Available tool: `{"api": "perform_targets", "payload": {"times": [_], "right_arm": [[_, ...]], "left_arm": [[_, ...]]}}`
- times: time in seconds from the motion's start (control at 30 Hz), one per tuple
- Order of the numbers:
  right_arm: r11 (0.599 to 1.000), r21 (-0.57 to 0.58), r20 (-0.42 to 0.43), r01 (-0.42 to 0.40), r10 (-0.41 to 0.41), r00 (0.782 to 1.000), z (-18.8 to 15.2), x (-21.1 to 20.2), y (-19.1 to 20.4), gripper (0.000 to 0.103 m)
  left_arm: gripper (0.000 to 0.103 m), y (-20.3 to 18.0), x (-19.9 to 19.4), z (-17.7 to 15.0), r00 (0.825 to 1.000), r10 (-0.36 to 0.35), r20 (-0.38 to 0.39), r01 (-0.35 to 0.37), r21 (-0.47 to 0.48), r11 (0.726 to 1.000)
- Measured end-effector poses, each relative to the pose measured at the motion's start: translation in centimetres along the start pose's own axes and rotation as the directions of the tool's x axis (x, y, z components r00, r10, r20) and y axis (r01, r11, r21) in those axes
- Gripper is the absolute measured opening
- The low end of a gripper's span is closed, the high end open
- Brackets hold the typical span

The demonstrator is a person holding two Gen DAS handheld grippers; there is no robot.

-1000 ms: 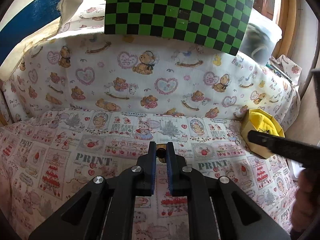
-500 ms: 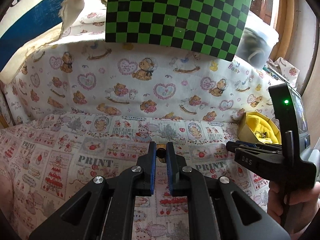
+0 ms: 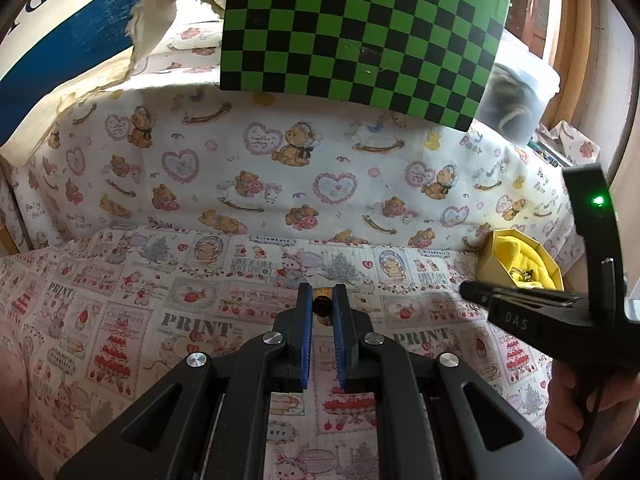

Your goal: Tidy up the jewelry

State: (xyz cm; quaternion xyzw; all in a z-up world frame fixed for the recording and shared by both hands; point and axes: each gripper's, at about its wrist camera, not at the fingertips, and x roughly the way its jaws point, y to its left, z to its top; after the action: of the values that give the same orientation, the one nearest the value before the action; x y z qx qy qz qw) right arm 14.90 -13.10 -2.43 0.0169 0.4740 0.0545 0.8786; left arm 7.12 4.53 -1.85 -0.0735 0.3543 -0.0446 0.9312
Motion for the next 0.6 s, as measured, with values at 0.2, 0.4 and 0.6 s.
{"api": "perform_targets", "payload": {"times": [0.2,0.4,0.6], "right_arm": [[0.990,-0.043,-0.047,0.133,-0.135,0.990,0.3,1.0,0.8,0.006],[0.983,-0.046,-0.039,0.180,-0.181,0.983,0.1,1.5,0.6,0.021],[0.990,-0.001,-0.068,0.142,-0.142,0.988,-0.6,2.1,-0.8,0.016]], "left_arm": [[0.009,-0.1,0.0,0.0,1.000,0.004,0.002,-0.004,0.001,1.000],[0.009,-0.2,-0.1,-0.1,1.000,0.001,0.005,-0.002,0.005,1.000],[0.009,-0.4,0.1,-0.2,1.000,0.005,0.000,-0.005,0.015,1.000]]}}
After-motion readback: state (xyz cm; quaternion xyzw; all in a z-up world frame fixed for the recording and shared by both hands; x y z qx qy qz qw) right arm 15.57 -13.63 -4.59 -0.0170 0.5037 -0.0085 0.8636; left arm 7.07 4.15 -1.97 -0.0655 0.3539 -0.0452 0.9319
